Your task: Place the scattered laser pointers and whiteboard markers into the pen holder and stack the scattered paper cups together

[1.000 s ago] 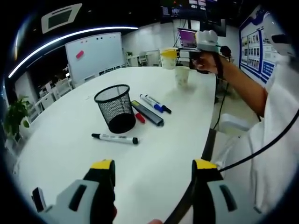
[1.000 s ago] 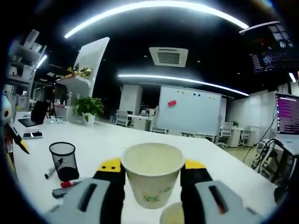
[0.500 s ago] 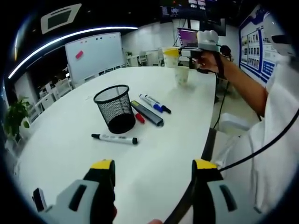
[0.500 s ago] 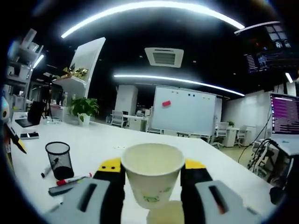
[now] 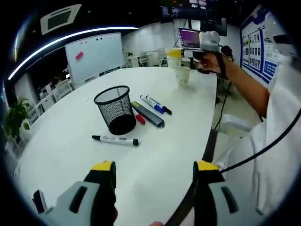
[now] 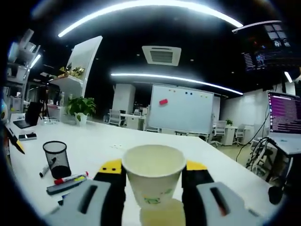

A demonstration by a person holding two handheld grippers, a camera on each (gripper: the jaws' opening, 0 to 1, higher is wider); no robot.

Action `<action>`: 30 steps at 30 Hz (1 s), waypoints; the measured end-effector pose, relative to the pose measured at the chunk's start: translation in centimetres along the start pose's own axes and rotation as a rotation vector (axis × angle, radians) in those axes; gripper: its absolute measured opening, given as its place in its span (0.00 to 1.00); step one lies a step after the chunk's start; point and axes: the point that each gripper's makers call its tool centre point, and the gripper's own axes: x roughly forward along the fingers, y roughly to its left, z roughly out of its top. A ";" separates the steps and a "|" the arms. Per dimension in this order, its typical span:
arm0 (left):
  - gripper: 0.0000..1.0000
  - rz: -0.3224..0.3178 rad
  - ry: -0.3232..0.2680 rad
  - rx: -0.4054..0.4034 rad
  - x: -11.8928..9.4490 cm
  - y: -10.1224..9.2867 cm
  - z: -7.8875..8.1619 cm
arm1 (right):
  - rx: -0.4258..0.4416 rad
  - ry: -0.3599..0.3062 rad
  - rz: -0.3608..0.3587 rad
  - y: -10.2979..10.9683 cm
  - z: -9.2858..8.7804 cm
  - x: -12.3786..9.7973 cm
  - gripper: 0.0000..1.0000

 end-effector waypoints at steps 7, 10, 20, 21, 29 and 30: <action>0.67 -0.006 0.001 0.002 0.2 -0.1 -0.1 | 0.006 -0.001 -0.008 -0.4 0.0 -0.3 0.47; 0.67 -0.003 0.001 0.000 0.2 0.0 -0.1 | 0.004 0.001 -0.008 -0.4 -0.1 -0.5 0.48; 0.67 -0.003 0.002 0.001 0.2 -0.1 -0.1 | 0.024 -0.008 -0.015 -1.0 0.2 -1.1 0.47; 0.67 -0.004 0.005 0.001 0.2 -0.1 -0.2 | 0.013 -0.006 -0.018 -1.0 0.1 -1.2 0.47; 0.67 0.004 0.000 0.006 -0.3 0.3 0.1 | 0.012 -0.005 -0.027 -1.5 -0.1 -1.5 0.47; 0.67 0.007 0.003 0.006 -0.3 0.4 0.0 | 0.012 -0.003 -0.028 -1.4 -0.2 -1.5 0.47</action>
